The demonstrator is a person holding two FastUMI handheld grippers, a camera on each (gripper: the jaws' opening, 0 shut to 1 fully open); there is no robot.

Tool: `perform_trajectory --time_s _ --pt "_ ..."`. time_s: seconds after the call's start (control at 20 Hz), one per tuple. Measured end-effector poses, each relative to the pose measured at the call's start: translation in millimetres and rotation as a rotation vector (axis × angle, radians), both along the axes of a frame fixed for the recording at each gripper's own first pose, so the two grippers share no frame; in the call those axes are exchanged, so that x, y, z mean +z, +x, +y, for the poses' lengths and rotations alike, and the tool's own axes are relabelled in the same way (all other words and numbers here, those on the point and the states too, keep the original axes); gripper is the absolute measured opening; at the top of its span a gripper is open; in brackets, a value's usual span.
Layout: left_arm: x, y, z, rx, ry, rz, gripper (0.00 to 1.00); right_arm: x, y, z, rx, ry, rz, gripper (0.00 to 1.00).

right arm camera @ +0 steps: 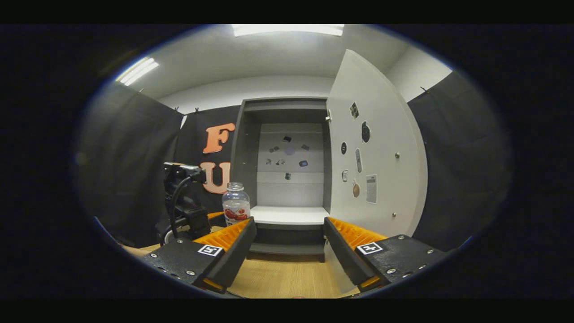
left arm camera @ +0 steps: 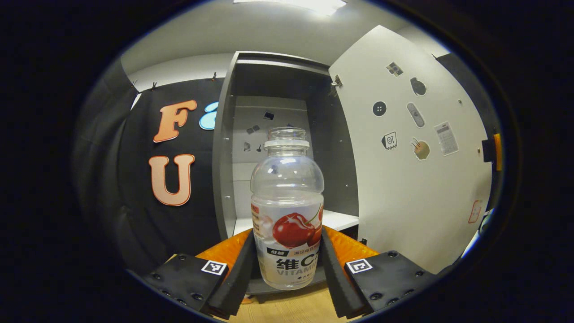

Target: Open the cabinet door with the right hand, grasp the bottle in the cabinet with the left hand and place it on the coaster, then close the cabinet door with the right hand.

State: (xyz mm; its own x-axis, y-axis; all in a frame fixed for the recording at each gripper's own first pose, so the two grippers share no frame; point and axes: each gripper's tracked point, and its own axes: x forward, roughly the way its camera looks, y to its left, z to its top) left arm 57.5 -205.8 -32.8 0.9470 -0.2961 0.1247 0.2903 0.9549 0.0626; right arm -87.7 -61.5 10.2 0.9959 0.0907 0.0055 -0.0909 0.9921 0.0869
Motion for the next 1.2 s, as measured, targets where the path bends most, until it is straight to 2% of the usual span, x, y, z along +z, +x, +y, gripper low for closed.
perform_trajectory --time_s 0.2,0.55,0.7,1.0,1.2 --pt "-26 -23 26 0.048 0.013 -0.023 0.82 -9 0 11 0.028 0.009 0.013 0.93" --pt "-104 -47 70 0.091 0.024 0.041 0.83 -41 19 38 0.042 0.032 0.105 0.93" --pt "-136 -52 84 0.09 0.038 0.062 0.82 -55 26 50 0.034 0.01 0.133 0.93" --pt "-197 -57 108 0.078 0.055 0.114 0.82 -57 34 82 0.024 -0.046 0.103 0.93" --pt "-236 -56 125 0.076 0.052 0.17 0.82 -71 39 105 0.032 -0.032 0.147 0.93"
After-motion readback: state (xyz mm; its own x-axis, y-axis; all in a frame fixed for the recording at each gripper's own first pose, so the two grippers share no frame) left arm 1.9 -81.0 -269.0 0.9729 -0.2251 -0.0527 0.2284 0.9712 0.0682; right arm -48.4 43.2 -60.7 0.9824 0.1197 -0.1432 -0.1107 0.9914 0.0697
